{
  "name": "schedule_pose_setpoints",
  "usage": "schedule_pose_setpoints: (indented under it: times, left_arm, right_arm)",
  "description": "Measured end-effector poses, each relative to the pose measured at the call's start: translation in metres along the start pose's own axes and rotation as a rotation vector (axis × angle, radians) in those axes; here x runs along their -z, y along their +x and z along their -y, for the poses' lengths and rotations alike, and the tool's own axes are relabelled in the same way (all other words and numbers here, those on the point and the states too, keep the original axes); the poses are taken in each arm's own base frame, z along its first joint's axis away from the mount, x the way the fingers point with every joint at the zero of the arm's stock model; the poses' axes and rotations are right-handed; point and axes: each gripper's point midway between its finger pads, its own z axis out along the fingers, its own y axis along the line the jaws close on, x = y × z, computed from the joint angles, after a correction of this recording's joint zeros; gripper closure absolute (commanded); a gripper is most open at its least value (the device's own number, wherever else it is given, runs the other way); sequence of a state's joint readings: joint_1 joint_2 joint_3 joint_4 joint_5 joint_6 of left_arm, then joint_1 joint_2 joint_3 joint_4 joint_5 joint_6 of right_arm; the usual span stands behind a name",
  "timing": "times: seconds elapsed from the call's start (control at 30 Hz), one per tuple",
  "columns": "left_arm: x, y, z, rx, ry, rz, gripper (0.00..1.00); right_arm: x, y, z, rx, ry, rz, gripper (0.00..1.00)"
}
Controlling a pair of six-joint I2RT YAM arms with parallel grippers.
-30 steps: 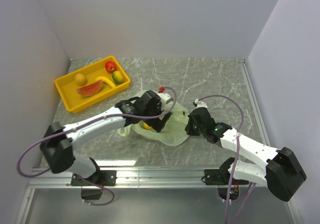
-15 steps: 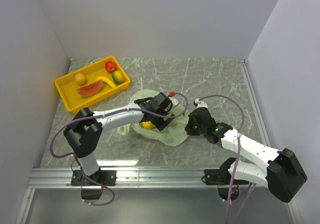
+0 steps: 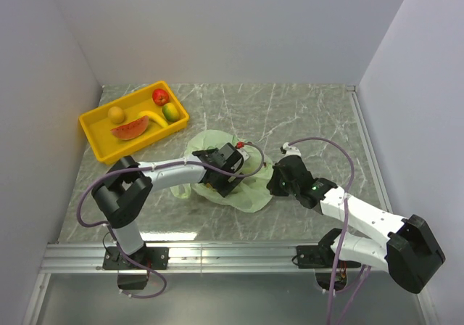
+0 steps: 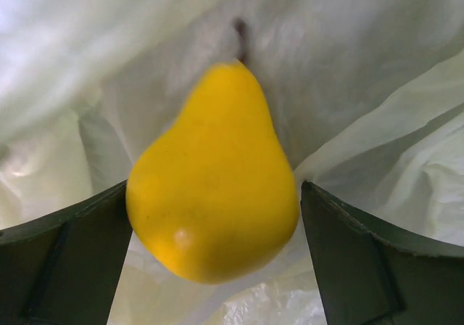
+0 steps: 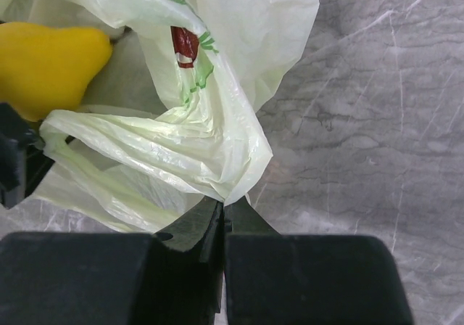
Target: Untie the knot of the plastic bag and take out the fruit
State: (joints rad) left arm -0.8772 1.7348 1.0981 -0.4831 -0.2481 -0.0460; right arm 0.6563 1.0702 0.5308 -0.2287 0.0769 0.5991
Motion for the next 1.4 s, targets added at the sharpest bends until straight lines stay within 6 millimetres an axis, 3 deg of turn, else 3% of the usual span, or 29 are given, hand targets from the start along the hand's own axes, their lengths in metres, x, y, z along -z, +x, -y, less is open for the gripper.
schedule_pose_setpoints:
  times: [0.13,0.37,0.53,0.67,0.87,1.0,1.1,1.23,1.4]
  left_arm:
    - [-0.003,0.01,0.001,0.013,0.0,-0.023,0.14]
    - [-0.002,0.006,0.006,0.044,0.017,-0.011,0.5]
    - [0.012,-0.007,0.011,0.063,0.067,0.026,0.58]
    - [0.048,-0.034,0.019,0.095,0.164,0.122,0.59]
    - [0.143,-0.093,0.013,0.171,0.361,0.399,0.61]
    - [0.173,-0.113,-0.055,0.34,0.329,0.535,0.61]
    - [0.17,-0.107,-0.126,0.522,0.199,0.569,0.6]
    - [0.147,-0.076,-0.207,0.771,-0.004,0.515,0.56]
    - [0.111,-0.003,-0.298,1.087,-0.268,0.415,0.51]
  right_arm:
    - [-0.001,0.001,-0.002,-0.006,-0.008,-0.008,1.0]
    - [-0.002,0.003,-0.002,-0.006,-0.008,-0.014,1.0]
    - [-0.002,0.003,-0.002,-0.008,-0.009,-0.014,1.0]
    - [-0.002,0.003,-0.002,-0.009,-0.008,-0.014,1.0]
    - [-0.002,0.003,-0.002,-0.008,-0.008,-0.015,1.0]
    - [-0.004,0.005,-0.001,-0.004,-0.004,-0.025,1.0]
    - [-0.005,0.006,0.0,0.001,-0.001,-0.03,1.0]
    - [-0.005,0.004,-0.002,0.012,-0.005,-0.025,1.0]
    - [-0.004,0.0,-0.006,0.023,-0.021,-0.023,1.0]
